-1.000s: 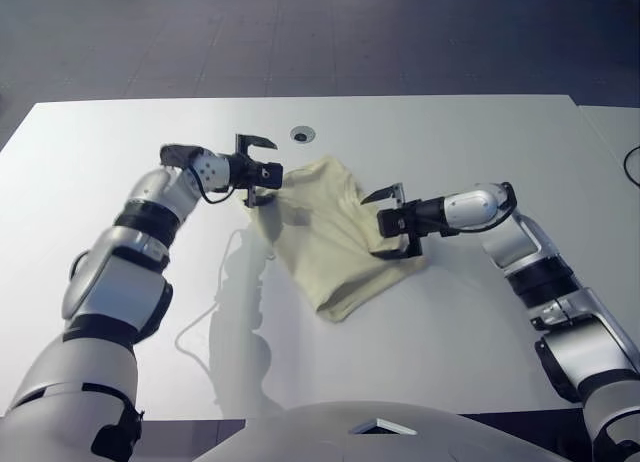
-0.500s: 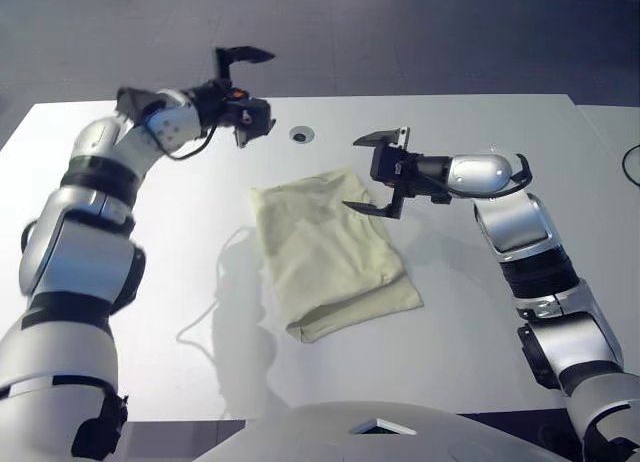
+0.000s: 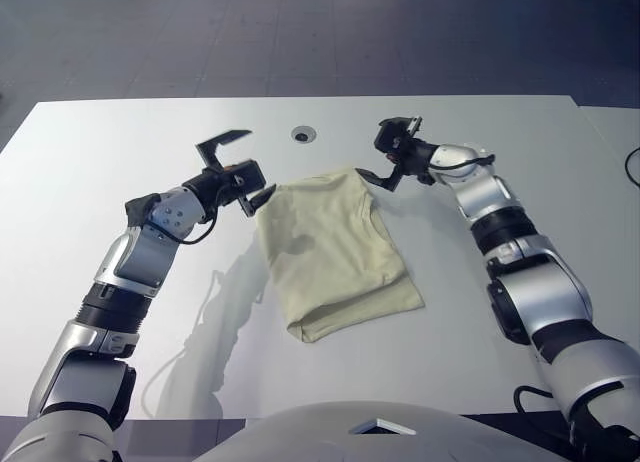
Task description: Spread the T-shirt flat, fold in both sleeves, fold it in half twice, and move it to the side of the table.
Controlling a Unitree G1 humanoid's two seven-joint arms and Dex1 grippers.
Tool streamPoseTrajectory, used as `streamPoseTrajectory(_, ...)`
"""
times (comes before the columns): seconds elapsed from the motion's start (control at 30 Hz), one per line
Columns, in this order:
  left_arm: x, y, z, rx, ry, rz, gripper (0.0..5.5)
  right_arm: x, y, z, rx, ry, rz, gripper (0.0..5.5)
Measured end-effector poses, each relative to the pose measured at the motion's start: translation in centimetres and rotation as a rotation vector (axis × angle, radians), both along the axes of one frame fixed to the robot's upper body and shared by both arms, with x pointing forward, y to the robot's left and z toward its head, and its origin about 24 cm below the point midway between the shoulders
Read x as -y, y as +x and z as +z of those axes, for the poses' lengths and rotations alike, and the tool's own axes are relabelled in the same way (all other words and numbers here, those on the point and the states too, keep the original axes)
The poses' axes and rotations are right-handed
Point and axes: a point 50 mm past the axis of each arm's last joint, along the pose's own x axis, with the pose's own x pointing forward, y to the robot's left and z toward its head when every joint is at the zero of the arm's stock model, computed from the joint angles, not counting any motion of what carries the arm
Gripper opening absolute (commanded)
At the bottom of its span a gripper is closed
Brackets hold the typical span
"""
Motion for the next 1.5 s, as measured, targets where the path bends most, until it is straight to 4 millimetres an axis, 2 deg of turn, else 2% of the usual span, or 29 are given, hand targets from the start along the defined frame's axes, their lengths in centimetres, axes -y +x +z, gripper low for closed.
streamPoseTrajectory(0.1,0.8,-0.3,0.5,0.001,-0.025,0.006,5.40,-0.3,0.0,-1.2,-0.023,-0.010,-0.012,5.38)
streamPoseTrajectory(0.23,1.5,-0.7,0.8,-0.001,-0.038,0.003,5.40,0.7,-0.3,-3.0,-0.053,-0.089,-0.067,5.38)
streamPoseTrajectory(0.5,2.0,-1.2,1.0,-0.033,-0.055,0.014,5.40,2.9,0.3,-2.9,0.001,-0.173,-0.236,5.38)
streamPoseTrajectory(0.6,2.8,-1.7,0.8,-0.056,-0.100,-0.008,5.40,3.6,0.3,-2.7,0.010,-0.155,-0.254,5.38)
streamPoseTrajectory(0.67,3.1,-2.3,0.6,-0.075,-0.119,-0.026,5.40,3.6,0.4,-1.9,0.051,-0.048,-0.252,5.38)
streamPoseTrajectory(0.7,3.3,-2.7,0.7,-0.085,-0.131,-0.049,5.40,3.6,0.6,-0.7,0.093,0.030,-0.233,5.38)
streamPoseTrajectory(0.73,3.5,-3.3,0.9,-0.096,-0.145,-0.081,5.40,3.7,0.8,1.2,0.161,0.109,-0.200,5.38)
streamPoseTrajectory(0.77,3.6,-3.6,1.0,-0.100,-0.154,-0.093,5.40,3.8,0.7,2.2,0.193,0.139,-0.186,5.38)
streamPoseTrajectory(0.8,3.5,-4.0,1.1,-0.106,-0.158,-0.107,5.40,4.2,0.5,3.9,0.253,0.177,-0.157,5.38)
streamPoseTrajectory(0.83,3.4,-4.3,1.1,-0.113,-0.164,-0.110,5.40,4.4,0.2,4.5,0.277,0.191,-0.144,5.38)
streamPoseTrajectory(0.9,3.0,-5.0,0.8,-0.143,-0.174,-0.117,5.40,5.3,-1.1,4.6,0.293,0.204,-0.123,5.38)
streamPoseTrajectory(0.97,2.4,-5.9,0.4,-0.176,-0.166,-0.117,5.40,6.6,-3.2,3.3,0.262,0.197,-0.118,5.38)
streamPoseTrajectory(1.1,1.1,-8.7,-0.8,-0.311,-0.178,-0.138,5.40,9.8,-9.8,-1.7,0.075,0.097,-0.094,5.38)
streamPoseTrajectory(1.2,0.2,-10.9,-1.2,-0.441,-0.184,-0.179,5.40,10.7,-14.5,-3.5,-0.064,0.029,-0.045,5.38)
streamPoseTrajectory(1.27,-0.2,-12.4,-1.2,-0.518,-0.167,-0.220,5.40,10.7,-17.0,-3.3,-0.122,-0.017,0.012,5.38)
streamPoseTrajectory(1.33,-0.4,-13.6,-1.1,-0.575,-0.141,-0.258,5.40,10.3,-18.7,-2.6,-0.147,-0.056,0.073,5.38)
streamPoseTrajectory(1.43,-0.3,-15.9,-0.8,-0.662,-0.033,-0.351,5.40,8.7,-21.7,-0.7,-0.177,-0.123,0.213,5.38)
streamPoseTrajectory(1.5,0.2,-17.2,-0.7,-0.650,0.089,-0.419,5.40,7.5,-23.5,0.7,-0.190,-0.172,0.315,5.38)
